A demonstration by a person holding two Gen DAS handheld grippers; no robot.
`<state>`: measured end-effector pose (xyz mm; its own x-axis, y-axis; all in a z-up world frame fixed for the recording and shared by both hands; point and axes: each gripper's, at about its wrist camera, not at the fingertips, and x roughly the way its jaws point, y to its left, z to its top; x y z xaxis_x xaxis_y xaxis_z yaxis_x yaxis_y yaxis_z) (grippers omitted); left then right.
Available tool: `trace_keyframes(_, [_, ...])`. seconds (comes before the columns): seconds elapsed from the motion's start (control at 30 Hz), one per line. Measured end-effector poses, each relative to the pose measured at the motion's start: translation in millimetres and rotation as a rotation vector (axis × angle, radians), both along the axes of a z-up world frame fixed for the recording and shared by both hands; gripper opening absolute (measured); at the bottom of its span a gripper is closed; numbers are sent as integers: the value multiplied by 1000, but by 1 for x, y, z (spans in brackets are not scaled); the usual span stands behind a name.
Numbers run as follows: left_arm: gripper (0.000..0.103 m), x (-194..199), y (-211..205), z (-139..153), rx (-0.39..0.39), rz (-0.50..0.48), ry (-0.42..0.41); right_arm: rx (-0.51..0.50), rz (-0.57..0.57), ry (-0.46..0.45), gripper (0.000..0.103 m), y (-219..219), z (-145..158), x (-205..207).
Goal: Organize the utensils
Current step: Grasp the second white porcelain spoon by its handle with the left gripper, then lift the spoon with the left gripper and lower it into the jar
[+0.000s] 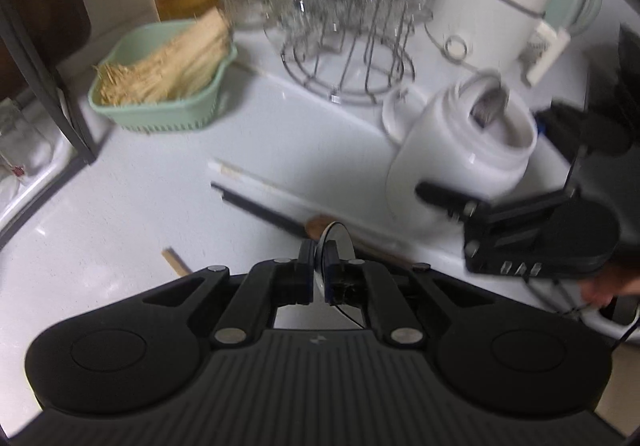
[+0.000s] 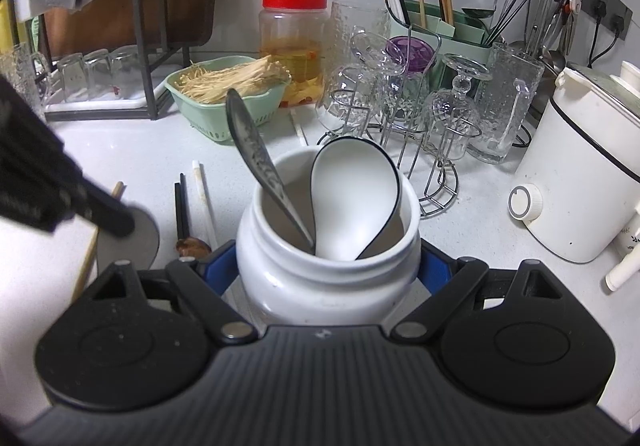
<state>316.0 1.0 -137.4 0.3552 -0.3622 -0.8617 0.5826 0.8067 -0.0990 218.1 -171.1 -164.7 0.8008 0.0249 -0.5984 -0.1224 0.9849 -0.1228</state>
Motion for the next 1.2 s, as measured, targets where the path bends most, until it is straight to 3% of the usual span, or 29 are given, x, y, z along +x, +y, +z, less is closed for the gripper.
trace_keyframes(0.27, [5, 22, -1, 19, -4, 115, -36, 1, -8, 32, 92, 0, 2, 4])
trace_keyframes(0.6, [5, 37, -6, 52, -37, 157, -75, 8, -41, 48, 92, 3, 3, 3])
trace_keyframes(0.83, [5, 34, -18, 88, -86, 136, -150, 1, -33, 73, 92, 6, 5, 3])
trace_keyframes(1.2, [5, 28, -33, 119, -125, 89, -231, 1, -30, 63, 92, 7, 5, 1])
